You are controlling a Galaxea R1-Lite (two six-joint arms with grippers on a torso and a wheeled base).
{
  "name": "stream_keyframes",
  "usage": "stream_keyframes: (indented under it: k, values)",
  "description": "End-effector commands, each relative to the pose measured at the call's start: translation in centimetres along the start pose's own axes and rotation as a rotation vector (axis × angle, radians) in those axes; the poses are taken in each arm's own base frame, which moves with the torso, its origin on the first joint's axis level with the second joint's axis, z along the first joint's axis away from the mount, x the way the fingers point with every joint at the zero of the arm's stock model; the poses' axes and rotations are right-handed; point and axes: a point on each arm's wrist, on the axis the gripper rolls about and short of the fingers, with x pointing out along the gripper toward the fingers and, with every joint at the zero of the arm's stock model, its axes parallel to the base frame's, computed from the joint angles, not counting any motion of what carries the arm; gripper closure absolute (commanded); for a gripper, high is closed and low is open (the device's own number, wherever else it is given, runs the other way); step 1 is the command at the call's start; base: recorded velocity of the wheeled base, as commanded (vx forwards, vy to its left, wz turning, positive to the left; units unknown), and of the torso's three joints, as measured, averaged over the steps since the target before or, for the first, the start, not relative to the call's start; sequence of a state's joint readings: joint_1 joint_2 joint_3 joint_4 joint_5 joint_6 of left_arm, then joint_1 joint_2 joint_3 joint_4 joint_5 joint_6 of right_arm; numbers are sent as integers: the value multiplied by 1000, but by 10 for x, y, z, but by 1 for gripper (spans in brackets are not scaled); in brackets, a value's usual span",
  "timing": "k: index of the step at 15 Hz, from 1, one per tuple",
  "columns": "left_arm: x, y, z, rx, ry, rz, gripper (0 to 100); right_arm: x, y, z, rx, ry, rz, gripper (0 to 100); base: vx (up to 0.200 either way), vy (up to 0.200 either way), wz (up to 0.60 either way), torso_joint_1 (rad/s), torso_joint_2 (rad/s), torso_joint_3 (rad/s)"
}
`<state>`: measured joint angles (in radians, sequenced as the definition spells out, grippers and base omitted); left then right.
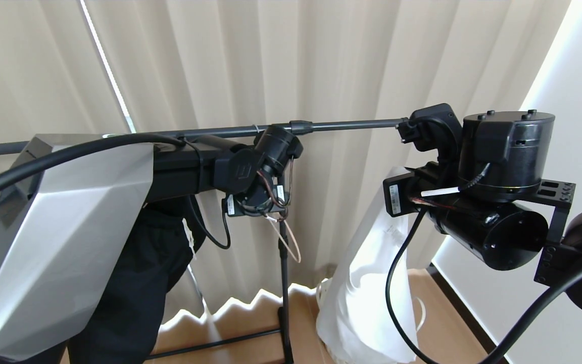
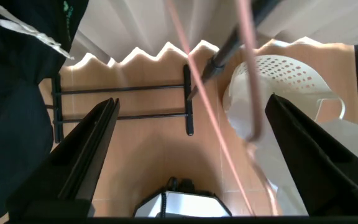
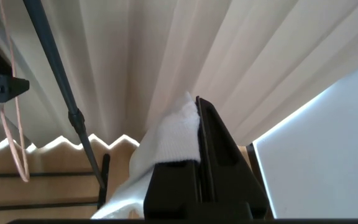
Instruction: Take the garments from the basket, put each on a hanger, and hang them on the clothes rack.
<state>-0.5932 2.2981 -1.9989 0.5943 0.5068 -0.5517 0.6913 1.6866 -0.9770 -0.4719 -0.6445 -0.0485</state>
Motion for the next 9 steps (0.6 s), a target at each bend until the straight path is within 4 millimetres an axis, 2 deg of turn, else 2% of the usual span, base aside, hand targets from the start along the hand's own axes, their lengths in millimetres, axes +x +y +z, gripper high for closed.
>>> stream_keyframes:
  k: [1,5,9]
  values:
    - [3,2,2,-7,0,4,0,0,0,0,-1,0,1,100,0,0,0,0,0,0]
    - [19,-2,-5,0,3,6,0,0,1,-1,-1,2,2,100,0,0,0,0,0,0]
    - [20,-3,-5,-5,3,6,0,0,1,-2,-5,5,2,100,0,0,0,0,0,0]
